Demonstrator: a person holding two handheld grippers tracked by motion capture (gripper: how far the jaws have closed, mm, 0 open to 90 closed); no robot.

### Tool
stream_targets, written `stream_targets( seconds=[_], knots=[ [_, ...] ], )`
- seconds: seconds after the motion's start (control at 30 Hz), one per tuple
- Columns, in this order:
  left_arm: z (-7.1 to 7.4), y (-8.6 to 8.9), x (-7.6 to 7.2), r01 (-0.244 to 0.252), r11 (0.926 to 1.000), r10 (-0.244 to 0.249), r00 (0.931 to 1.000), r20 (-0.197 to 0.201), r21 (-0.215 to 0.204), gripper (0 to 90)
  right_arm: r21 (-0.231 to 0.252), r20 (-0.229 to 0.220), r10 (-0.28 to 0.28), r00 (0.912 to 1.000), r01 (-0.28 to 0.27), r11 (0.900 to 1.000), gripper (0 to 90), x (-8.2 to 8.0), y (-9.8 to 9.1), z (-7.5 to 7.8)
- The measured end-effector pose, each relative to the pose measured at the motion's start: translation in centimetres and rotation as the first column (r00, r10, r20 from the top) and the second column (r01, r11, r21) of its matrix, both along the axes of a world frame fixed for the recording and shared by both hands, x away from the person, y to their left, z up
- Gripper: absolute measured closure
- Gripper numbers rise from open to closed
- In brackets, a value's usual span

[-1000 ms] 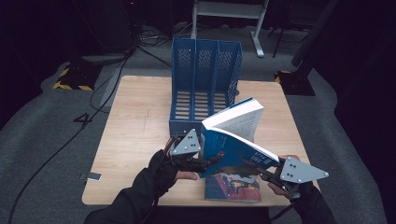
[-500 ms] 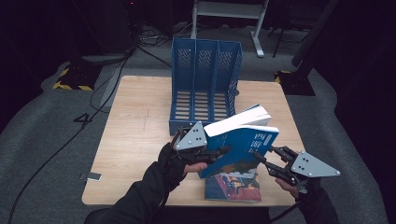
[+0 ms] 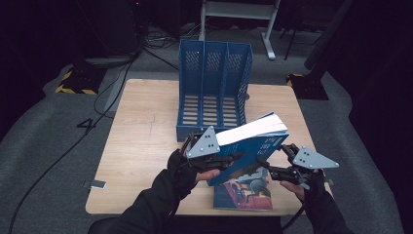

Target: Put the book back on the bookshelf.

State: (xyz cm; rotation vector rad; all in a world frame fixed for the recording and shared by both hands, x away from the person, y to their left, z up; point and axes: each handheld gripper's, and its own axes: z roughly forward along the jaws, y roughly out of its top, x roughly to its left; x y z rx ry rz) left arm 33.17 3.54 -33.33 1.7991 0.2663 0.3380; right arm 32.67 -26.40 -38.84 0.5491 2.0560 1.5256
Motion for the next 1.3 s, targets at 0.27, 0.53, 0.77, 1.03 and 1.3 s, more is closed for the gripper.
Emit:
stream_targets(
  seconds=[0.27,0.53,0.77,1.03,1.3],
  knots=[
    [1.4,-0.2,0.0,-0.033,0.9993,0.033,0.9994,-0.007,-0.017,55.1,-0.014,0.011,-0.017,0.9998,0.017,0.9998,38.3,-0.4,0.4,-0.1],
    [1.5,-0.1,0.3,-0.041,0.9989,0.039,0.9982,-0.046,-0.025,58.2,-0.058,0.012,-0.012,0.9999,0.012,0.9982,36.2,-0.4,0.1,-0.2],
    [1.7,0.0,0.8,-0.028,0.9990,0.026,0.9972,-0.070,-0.035,59.6,-0.142,-0.076,-0.034,0.9966,0.023,0.9895,29.5,0.5,-3.8,-2.3],
    [2.4,-0.7,1.7,-0.049,0.9986,0.047,0.9917,-0.119,-0.018,60.4,-0.239,-0.212,-0.235,0.9487,0.182,0.9537,30.1,3.3,-8.2,-6.6],
    [5.0,-1.9,2.5,-0.087,0.9951,0.091,0.9918,-0.090,0.046,60.6,-0.241,-0.320,-0.314,0.8937,0.244,0.9393,24.3,5.1,-10.4,-9.0]
  ],
)
